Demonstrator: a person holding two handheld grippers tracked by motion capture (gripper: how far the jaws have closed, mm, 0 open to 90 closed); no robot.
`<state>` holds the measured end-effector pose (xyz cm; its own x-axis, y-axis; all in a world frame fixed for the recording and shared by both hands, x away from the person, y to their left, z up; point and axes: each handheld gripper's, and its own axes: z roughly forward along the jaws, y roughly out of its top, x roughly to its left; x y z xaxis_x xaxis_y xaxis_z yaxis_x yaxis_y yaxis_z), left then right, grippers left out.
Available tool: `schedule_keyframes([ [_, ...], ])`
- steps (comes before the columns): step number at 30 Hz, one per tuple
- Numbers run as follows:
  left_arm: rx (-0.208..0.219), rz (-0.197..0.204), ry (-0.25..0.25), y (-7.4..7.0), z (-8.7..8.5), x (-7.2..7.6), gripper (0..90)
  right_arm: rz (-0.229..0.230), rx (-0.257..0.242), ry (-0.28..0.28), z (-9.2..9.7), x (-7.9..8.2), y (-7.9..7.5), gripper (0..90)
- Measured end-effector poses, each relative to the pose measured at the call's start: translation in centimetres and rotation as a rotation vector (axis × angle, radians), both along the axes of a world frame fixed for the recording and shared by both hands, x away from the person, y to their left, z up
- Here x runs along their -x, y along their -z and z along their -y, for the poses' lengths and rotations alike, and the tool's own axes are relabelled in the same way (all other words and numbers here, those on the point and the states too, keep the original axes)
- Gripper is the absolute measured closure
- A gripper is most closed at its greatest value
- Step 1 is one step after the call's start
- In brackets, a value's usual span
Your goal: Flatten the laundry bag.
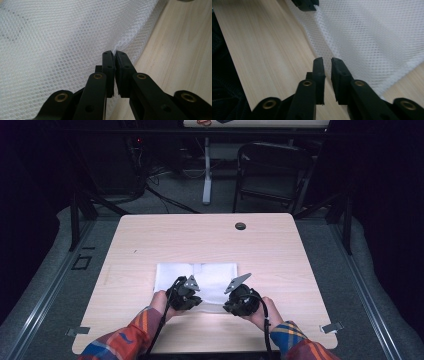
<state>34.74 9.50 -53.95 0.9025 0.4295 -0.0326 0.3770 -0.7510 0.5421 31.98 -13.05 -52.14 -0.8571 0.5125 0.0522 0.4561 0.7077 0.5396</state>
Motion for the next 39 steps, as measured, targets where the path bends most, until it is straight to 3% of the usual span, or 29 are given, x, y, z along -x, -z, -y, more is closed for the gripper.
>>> schedule_keyframes([
  [4, 0.012, 0.012, -0.014, -0.2, -0.1, 0.0, 86.3, 0.002, 0.019, -0.012, -1.0, 0.2, 0.8, 90.0],
  [7, 0.024, 0.019, -0.029, -0.3, -0.2, 0.0, 86.3, 0.038, 0.04, -0.022, -1.9, 0.2, 1.1, 90.0],
  [15, 0.034, 0.018, -0.055, -0.4, -0.1, 0.0, 86.3, 0.056, 0.069, 0.004, -3.0, -0.9, 2.8, 90.0],
  [20, 0.04, 0.026, -0.06, -0.5, -0.2, 0.0, 86.3, 0.04, 0.103, -0.002, -3.3, -1.1, 3.7, 90.0],
  [21, 0.029, 0.032, -0.067, -0.7, -0.3, 0.1, 86.2, 0.049, 0.088, 0.0, -3.3, -1.0, 3.8, 90.0],
  [22, 0.05, 0.021, -0.061, -0.6, -0.4, 0.0, 86.1, 0.05, 0.09, -0.001, -3.3, -1.0, 3.8, 90.0],
  [25, 0.063, 0.015, -0.07, -0.7, -0.5, -0.1, 86.0, 0.049, 0.082, -0.002, -3.2, -1.0, 3.9, 90.0],
  [30, 0.051, 0.009, -0.073, -0.8, -0.5, 0.0, 86.4, 0.024, 0.05, 0.022, -2.8, -1.2, 4.0, 90.0],
  [33, 0.053, -0.002, -0.08, -0.7, -0.5, 0.1, 86.7, 0.029, 0.059, 0.018, -2.9, -1.1, 3.9, 90.0],
  [39, 0.041, -0.019, -0.084, -0.9, -0.4, 0.7, 86.9, -0.007, 0.08, -0.004, -2.8, -0.7, 3.7, 90.0],
])
